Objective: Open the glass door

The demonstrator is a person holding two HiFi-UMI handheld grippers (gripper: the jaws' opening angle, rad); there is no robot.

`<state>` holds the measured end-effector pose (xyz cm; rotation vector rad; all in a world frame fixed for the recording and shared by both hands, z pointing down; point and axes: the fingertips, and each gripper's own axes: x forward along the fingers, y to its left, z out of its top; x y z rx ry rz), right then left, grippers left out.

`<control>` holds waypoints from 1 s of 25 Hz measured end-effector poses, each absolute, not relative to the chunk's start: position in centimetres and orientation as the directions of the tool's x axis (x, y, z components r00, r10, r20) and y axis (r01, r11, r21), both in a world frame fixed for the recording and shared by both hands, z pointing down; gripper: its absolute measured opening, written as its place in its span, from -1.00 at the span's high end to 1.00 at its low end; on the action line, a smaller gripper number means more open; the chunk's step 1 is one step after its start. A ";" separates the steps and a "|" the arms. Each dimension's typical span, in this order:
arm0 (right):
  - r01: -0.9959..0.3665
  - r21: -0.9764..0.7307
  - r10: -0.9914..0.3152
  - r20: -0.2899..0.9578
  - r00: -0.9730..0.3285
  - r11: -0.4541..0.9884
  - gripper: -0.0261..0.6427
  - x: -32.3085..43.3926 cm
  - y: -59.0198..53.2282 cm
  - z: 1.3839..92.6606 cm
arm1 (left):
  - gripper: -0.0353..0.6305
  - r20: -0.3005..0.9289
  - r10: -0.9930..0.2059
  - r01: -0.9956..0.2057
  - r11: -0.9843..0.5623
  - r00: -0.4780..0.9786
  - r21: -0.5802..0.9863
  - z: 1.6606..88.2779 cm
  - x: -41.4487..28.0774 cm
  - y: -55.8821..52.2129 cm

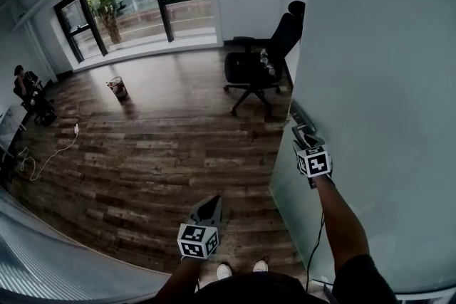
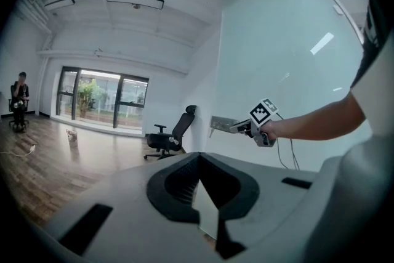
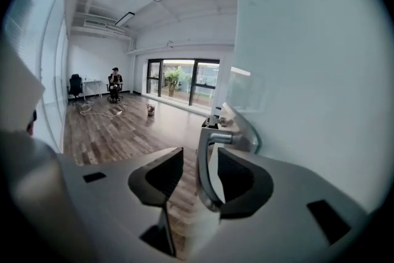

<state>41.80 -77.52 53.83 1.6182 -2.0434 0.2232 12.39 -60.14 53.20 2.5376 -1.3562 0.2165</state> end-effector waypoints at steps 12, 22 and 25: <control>-0.966 0.072 -0.923 0.319 -0.214 0.249 0.38 38.4 -61.7 49.2 | 0.90 0.223 -0.816 -0.846 -0.509 0.533 0.161 51.4 16.0 -57.4; -0.942 0.140 -0.951 0.112 -0.290 0.304 0.88 34.5 -52.6 47.0 | 0.90 0.197 -0.829 -0.850 -0.496 0.524 0.177 50.9 17.0 -52.5; -0.944 0.179 -0.961 0.071 -0.268 0.277 0.88 32.7 -48.9 46.7 | 0.90 0.184 -0.828 -0.848 -0.506 0.529 0.160 50.6 16.1 -50.6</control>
